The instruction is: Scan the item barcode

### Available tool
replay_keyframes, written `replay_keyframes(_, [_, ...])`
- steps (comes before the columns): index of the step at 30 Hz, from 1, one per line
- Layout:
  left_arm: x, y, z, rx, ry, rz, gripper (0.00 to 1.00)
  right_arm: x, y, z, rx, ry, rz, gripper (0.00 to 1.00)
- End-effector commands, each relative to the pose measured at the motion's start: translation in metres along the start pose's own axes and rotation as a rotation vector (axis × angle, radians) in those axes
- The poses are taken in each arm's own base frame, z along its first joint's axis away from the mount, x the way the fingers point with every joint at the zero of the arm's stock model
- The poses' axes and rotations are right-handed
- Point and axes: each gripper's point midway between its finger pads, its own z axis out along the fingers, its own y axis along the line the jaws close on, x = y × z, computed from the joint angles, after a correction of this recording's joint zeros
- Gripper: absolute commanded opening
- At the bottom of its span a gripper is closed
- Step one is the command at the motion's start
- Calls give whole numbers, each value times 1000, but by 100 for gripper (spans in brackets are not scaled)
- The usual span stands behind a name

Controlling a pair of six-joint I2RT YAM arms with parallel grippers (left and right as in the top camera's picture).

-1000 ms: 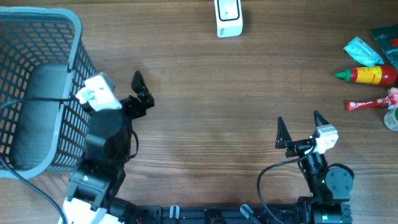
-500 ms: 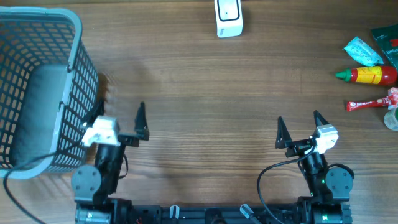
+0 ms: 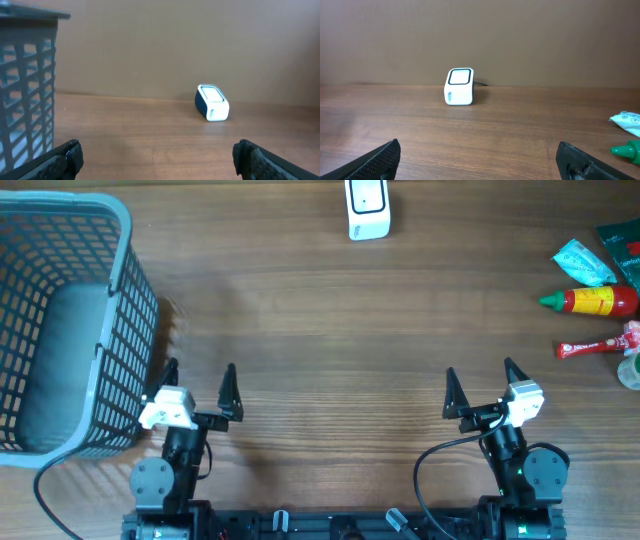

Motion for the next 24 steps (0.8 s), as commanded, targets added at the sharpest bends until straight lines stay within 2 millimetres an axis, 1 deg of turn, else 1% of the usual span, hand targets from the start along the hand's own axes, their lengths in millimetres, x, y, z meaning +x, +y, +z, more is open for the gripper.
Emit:
replay_keyframes(1, [16, 1, -2, 4, 39, -18, 100, -3, -1, -1, 7, -14, -12, 100])
replay_keyframes(6, [35, 3, -4, -8, 118, -17, 100, -3, -1, -1, 7, -15, -12, 100])
replay_keyframes(7, [36, 4, -4, -12, 122, -18, 100, -3, -1, -1, 7, -15, -12, 100])
replay_keyframes(24, [37, 7, -4, -26, 122, -15, 100, -3, -1, -1, 7, -15, -12, 100])
